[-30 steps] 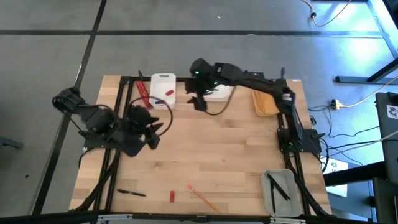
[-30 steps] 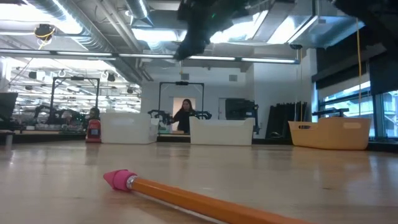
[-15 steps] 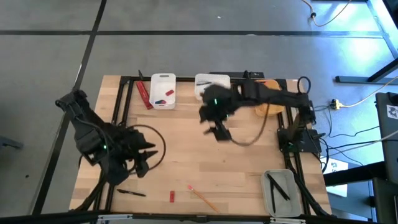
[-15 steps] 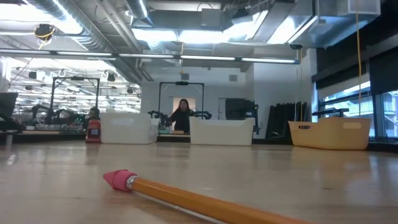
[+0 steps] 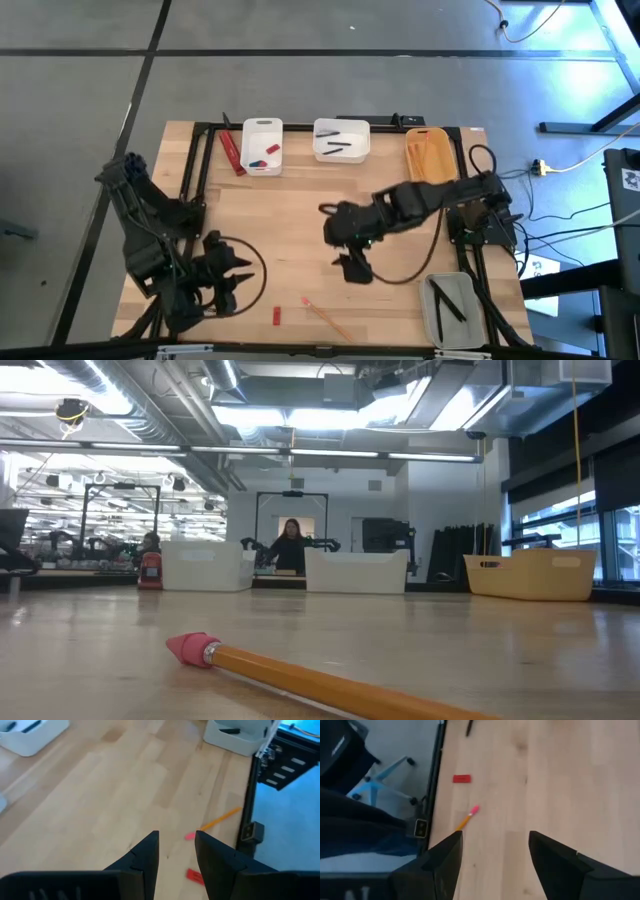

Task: Sort crayons/erasers/pens/pencils in bins
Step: Put the yellow pencil into the yellow bin

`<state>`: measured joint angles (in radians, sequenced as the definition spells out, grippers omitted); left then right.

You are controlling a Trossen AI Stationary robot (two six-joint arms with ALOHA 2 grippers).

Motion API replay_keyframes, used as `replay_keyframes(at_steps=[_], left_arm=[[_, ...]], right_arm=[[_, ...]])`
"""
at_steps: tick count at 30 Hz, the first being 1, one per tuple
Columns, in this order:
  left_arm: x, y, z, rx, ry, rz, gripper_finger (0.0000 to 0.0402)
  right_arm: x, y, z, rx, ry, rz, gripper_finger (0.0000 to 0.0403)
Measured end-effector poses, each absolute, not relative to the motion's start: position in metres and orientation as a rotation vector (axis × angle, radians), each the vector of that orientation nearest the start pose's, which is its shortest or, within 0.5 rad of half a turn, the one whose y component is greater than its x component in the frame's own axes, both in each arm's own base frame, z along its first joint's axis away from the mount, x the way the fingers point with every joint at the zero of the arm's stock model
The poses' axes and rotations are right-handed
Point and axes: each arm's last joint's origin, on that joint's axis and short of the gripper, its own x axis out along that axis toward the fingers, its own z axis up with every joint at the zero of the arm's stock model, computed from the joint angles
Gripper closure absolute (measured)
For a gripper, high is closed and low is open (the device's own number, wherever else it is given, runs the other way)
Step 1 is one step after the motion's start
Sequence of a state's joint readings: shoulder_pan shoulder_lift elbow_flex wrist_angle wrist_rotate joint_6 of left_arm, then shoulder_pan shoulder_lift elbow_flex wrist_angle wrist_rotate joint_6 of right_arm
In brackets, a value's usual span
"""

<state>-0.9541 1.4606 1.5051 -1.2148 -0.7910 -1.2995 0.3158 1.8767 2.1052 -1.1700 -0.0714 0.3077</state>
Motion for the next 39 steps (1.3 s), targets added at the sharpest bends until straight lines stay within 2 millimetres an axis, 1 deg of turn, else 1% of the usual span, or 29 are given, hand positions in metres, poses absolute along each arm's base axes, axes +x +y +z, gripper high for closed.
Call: replay_keyframes(at_steps=[2,6,10,13,16,19,22,26,29,34,39], left_arm=[[0.171,-0.212,0.353,-0.34,0.666,0.318,0.0282],[0.17,-0.221,0.349,-0.334,0.669,0.296,0.0282],[0.168,-0.226,0.347,-0.329,0.669,0.281,0.0282],[0.167,-0.227,0.347,-0.326,0.663,0.276,0.0282],[0.168,-0.227,0.347,-0.298,0.66,0.271,0.0282],[0.168,-0.227,0.348,-0.292,0.657,0.271,0.0282],[0.168,-0.226,0.348,-0.291,0.657,0.272,0.0282],[0.168,-0.228,0.348,-0.24,0.671,0.231,0.0282],[0.168,-0.23,0.348,-0.212,0.688,0.2,0.0282],[0.168,-0.23,0.348,-0.212,0.697,0.195,0.0282],[0.168,-0.23,0.348,-0.212,0.697,0.195,0.0282]], right_arm=[[0.36,0.133,0.388,0.153,0.992,0.233,0.0176],[0.366,0.157,0.382,0.214,0.956,0.221,0.0176],[0.38,0.175,0.359,0.22,0.957,0.127,0.0176],[0.393,0.18,0.337,0.259,0.982,0.011,0.0176],[0.408,0.18,0.311,0.288,1.017,-0.091,0.0176],[0.423,0.184,0.281,0.314,1.062,-0.129,0.0176],[0.434,0.191,0.252,0.351,1.124,-0.141,0.0176],[0.443,0.197,0.222,0.383,1.18,-0.154,0.0176],[0.449,0.201,0.207,0.411,1.177,-0.173,0.0176],[0.458,0.21,0.19,0.456,1.143,-0.149,0.0176],[0.459,0.222,0.176,0.448,1.148,-0.132,0.0176]])
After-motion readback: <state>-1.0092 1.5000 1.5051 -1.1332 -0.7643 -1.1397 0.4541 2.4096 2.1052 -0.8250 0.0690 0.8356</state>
